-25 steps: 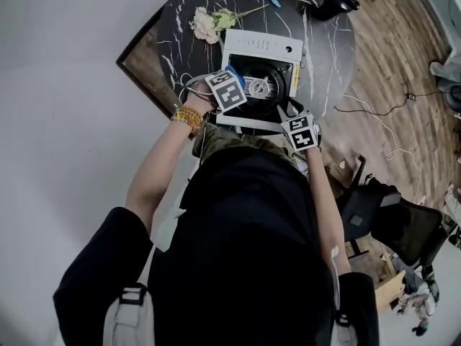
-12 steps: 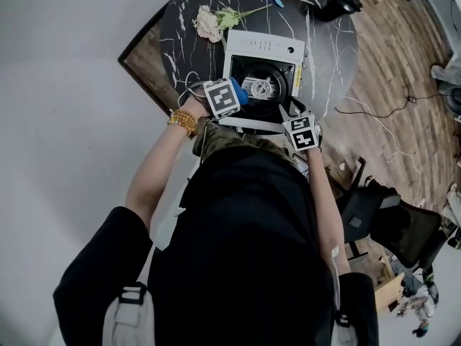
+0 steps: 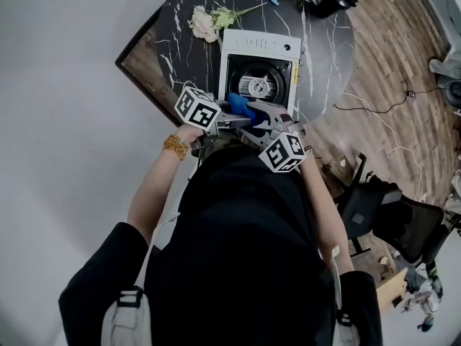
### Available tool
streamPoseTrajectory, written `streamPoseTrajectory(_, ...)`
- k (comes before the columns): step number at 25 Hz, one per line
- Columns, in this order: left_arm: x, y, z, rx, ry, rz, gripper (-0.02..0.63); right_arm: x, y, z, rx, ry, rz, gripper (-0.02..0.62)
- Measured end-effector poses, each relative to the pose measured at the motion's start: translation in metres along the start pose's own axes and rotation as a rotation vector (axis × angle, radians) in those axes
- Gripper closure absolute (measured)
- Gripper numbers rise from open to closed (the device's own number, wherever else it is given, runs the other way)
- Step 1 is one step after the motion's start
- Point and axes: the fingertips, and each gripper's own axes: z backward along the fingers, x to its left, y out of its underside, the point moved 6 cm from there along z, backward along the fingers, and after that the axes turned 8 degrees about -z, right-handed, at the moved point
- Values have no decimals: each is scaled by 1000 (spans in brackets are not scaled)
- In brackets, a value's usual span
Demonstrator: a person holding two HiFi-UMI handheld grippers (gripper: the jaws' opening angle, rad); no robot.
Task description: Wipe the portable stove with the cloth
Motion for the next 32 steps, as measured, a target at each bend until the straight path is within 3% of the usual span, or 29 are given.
streamPoseTrajectory(3, 14, 12, -5, -45, -16, 105, 485, 2, 12, -13, 65, -9, -6, 390)
streamPoseTrajectory(6, 25, 13, 3, -85, -131, 54, 439, -1, 26, -18, 133, 27, -66, 436)
streamPoseTrajectory(8, 29, 12, 12, -88, -206, -3, 411, -4, 37, -18, 189, 50, -133, 523)
streamPoseTrajectory(10, 34, 11, 26, -98, -278, -42, 411, -7, 48, -22, 260, 71, -171, 529)
streamPoseTrajectory(14, 60, 9, 62, -185, -446, 14, 429, -6, 55, -47, 366, 75, -101, 531)
streamPoseTrajectory(16, 80, 13, 72, -145, -570, 25, 437, -2, 53, -63, 419, 78, -22, 531)
streamPoseTrajectory(20, 107, 18, 65, 123, -793, -116, 431, 8, 47, -86, 568, 72, 53, 532)
streamPoseTrajectory(22, 112, 12, 61, 164, -826, -153, 433, 7, 46, -91, 643, 23, 53, 535)
streamPoseTrajectory(24, 114, 3, 60, 150, -821, -144, 433, 5, 46, -94, 682, -22, 37, 537)
streamPoseTrajectory(27, 112, -9, 55, 121, -778, -112, 425, 2, 43, -90, 634, -40, 2, 537)
streamPoseTrajectory(30, 119, -10, 46, 202, -783, -145, 388, -8, 37, -75, 521, 77, -59, 532)
streamPoseTrajectory(32, 125, -7, 42, 199, -753, -112, 355, -17, 36, -68, 487, 148, -49, 521)
